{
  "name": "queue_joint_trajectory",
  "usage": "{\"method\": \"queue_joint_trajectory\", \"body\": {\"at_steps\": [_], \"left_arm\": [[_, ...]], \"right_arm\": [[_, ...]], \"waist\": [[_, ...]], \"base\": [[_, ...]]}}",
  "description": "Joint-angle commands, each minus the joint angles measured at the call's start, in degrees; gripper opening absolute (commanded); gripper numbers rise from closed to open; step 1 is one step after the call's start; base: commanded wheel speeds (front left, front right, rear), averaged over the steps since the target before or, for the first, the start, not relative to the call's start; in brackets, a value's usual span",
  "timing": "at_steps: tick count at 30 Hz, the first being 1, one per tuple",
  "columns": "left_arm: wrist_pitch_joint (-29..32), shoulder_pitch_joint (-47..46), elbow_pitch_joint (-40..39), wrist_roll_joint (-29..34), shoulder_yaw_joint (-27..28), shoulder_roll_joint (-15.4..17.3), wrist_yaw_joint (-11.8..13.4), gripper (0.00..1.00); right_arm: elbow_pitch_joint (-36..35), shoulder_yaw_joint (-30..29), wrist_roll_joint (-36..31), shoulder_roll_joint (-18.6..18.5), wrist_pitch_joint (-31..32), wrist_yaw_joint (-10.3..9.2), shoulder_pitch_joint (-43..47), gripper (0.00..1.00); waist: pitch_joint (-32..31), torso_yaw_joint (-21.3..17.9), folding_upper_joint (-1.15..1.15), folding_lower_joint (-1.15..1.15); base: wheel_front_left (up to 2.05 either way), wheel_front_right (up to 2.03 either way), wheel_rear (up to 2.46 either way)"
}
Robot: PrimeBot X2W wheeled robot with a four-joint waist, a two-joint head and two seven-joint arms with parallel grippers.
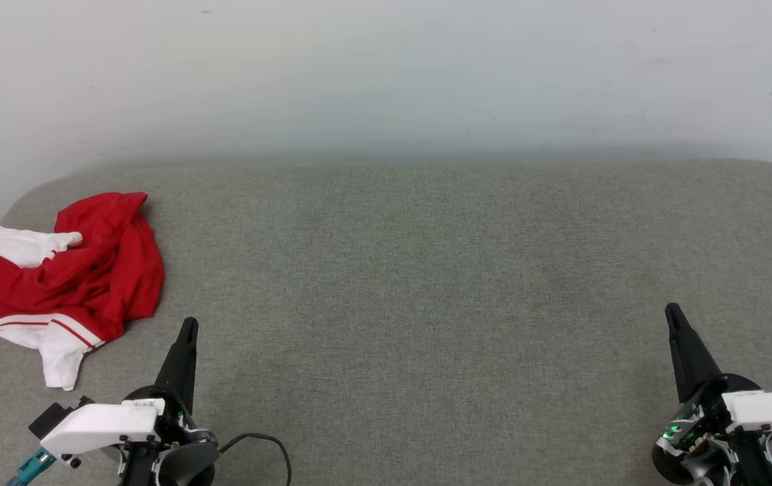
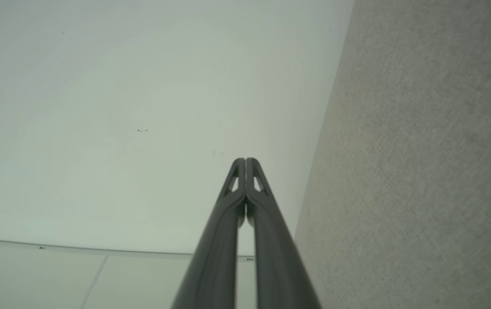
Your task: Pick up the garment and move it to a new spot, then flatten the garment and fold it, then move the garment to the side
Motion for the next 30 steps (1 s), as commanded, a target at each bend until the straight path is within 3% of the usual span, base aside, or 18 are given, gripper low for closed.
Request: {"method": "queue_joint_trajectory", "body": {"at_steps": [1, 28, 29, 30], "left_arm": [[0.09, -0.33, -0.1, 0.02, 0.15, -0.07, -0.14, 0.0], [0.1, -0.33, -0.1, 0.02, 0.15, -0.07, -0.14, 0.0], [-0.03, 0.06, 0.15, 0.01, -0.02, -0.01, 0.0, 1.0], [-0.06, 0.28, 0.6, 0.02, -0.11, -0.04, 0.01, 1.0]], "right_arm": [[0.03, 0.04, 0.07, 0.2, 0.05, -0.02, -0.66, 0.0], [0.03, 0.05, 0.07, 0.2, 0.04, -0.02, -0.66, 0.0], [0.13, 0.0, -0.03, 0.0, -0.03, 0.0, 0.09, 1.0], [0.54, 0.02, -0.05, 0.01, -0.05, 0.0, 0.37, 1.0]], "waist": [[0.0, 0.0, 0.0, 0.0], [0.0, 0.0, 0.0, 0.0], [0.0, 0.0, 0.0, 0.0], [0.0, 0.0, 0.0, 0.0]], "base": [[0.0, 0.0, 0.0], [0.0, 0.0, 0.0], [0.0, 0.0, 0.0], [0.0, 0.0, 0.0]]}}
